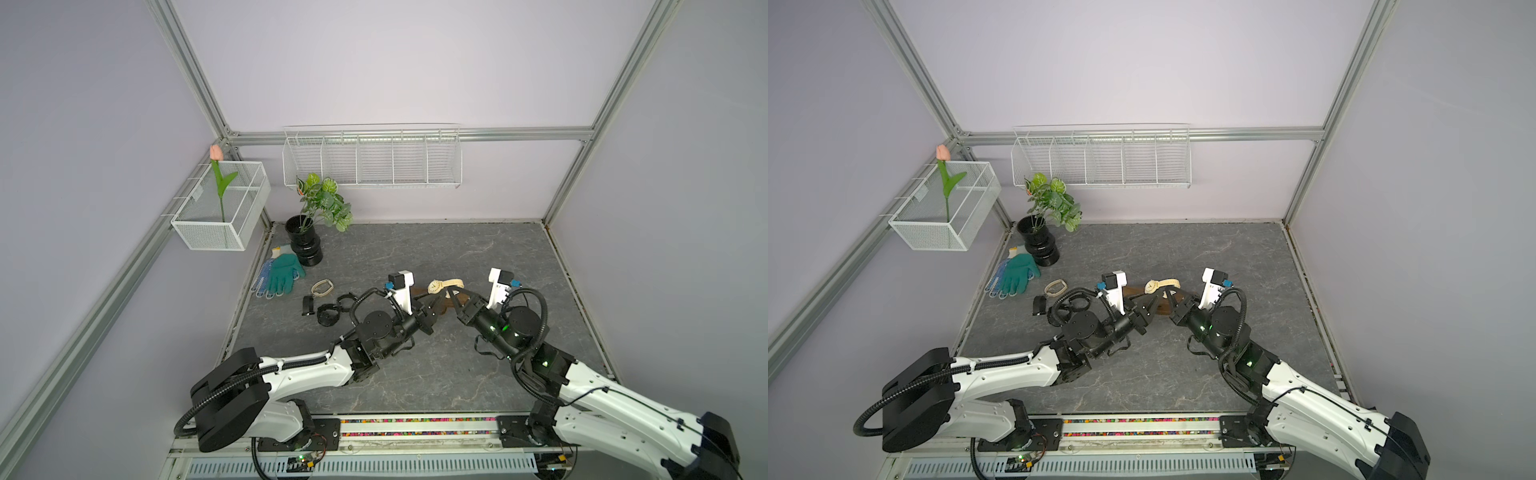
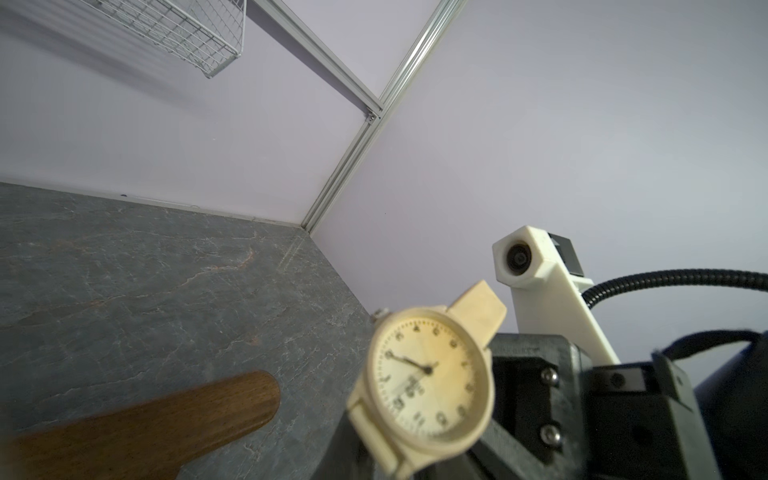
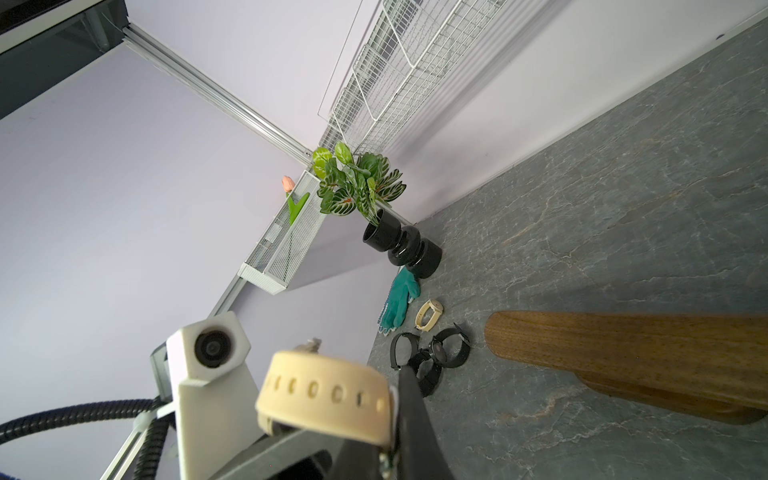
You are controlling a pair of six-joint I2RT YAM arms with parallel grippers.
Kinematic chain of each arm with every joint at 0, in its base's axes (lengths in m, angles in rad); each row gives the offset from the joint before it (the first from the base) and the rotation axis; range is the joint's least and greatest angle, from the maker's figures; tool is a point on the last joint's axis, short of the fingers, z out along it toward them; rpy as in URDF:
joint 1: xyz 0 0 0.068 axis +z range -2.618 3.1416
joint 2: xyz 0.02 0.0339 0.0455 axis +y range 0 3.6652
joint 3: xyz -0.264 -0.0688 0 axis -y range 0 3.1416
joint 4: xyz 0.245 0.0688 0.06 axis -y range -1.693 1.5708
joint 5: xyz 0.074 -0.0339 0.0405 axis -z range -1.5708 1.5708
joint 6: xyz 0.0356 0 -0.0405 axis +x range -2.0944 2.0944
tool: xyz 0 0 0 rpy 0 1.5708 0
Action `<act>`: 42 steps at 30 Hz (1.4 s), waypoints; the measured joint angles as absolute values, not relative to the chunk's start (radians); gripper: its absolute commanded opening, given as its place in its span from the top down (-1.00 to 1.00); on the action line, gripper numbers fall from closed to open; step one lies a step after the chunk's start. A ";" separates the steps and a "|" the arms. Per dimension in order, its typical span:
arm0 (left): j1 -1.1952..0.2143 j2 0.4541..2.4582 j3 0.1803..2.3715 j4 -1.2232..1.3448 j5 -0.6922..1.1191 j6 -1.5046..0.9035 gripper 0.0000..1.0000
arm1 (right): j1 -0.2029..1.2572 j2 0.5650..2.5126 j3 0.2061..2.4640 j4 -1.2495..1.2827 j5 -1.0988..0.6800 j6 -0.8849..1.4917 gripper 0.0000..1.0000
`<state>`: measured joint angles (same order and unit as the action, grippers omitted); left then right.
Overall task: Place watch on stand
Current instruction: Pick up the watch at the center of the board.
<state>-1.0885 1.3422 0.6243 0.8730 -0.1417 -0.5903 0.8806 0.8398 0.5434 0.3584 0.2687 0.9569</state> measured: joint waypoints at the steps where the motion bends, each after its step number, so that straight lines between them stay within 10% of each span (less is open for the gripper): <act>1: -1.089 1.339 0.624 0.869 -0.146 -0.590 0.55 | 0.886 0.840 0.543 0.358 0.271 0.954 0.86; 8: -1.089 1.337 0.624 0.851 -0.162 -0.589 0.76 | 0.910 0.840 0.542 0.356 0.301 0.934 0.77; 16: -1.088 1.270 0.625 0.727 -0.239 -0.521 1.00 | 0.915 0.790 0.515 0.318 0.306 0.839 -0.31; 21: -1.087 1.147 0.663 0.513 -0.290 -0.350 1.00 | 0.879 0.638 0.489 0.210 0.258 0.669 -0.64; 42: -1.087 1.120 0.777 0.019 -0.076 0.161 1.00 | 0.812 0.769 0.769 -0.376 -0.244 0.231 -0.52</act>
